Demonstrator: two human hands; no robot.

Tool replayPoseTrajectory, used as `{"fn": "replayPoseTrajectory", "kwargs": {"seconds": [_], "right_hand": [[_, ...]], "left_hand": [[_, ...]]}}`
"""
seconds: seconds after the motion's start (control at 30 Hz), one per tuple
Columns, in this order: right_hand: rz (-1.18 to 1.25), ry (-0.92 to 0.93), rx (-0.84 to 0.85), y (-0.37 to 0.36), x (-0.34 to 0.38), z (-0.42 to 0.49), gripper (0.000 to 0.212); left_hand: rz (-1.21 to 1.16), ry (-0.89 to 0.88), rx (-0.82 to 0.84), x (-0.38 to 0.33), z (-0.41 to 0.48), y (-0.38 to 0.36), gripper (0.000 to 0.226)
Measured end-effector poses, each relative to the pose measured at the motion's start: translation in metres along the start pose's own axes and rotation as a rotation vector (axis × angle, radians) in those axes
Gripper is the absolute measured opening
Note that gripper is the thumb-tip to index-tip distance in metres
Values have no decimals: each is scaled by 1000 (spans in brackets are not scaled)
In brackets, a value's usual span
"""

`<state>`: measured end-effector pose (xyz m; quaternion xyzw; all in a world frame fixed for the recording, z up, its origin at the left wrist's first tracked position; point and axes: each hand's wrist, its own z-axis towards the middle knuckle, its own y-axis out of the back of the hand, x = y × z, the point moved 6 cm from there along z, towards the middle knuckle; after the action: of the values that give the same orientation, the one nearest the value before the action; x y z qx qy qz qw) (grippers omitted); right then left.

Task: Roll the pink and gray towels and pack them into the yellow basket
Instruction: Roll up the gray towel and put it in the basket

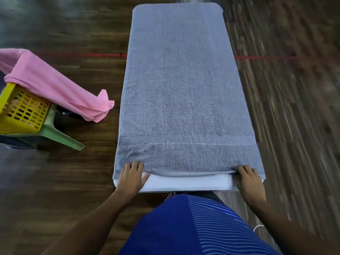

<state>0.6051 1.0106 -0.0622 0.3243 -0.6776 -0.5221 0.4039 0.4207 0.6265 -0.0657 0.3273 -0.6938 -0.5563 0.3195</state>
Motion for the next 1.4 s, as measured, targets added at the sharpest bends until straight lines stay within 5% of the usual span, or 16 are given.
{"fn": "replayPoseTrajectory", "kwargs": {"seconds": [0.17,0.53,0.8,0.93,1.0,1.2,1.4], "right_hand": [[-37,-65,-5,1,2,12,15],[33,-190,91,-4,-1,19,28],[40,-46,69,-3,-1,6,18],[45,-33,54,-1,-11,-1,34],[31,-41,41,-2,-16,-3,36],[119,-4,-11,12,-19,-6,34],[121,26,96,9,-30,0,21]], "left_hand": [[53,-26,-13,1,12,0,36],[130,-4,304,-32,31,28,85],[393,-39,391,-44,25,18,31],[280,14,323,-22,13,13,19],[174,-9,254,-10,4,5,39],[-218,48,93,22,-17,6,37],[-304,-14,119,36,-31,8,27]]}}
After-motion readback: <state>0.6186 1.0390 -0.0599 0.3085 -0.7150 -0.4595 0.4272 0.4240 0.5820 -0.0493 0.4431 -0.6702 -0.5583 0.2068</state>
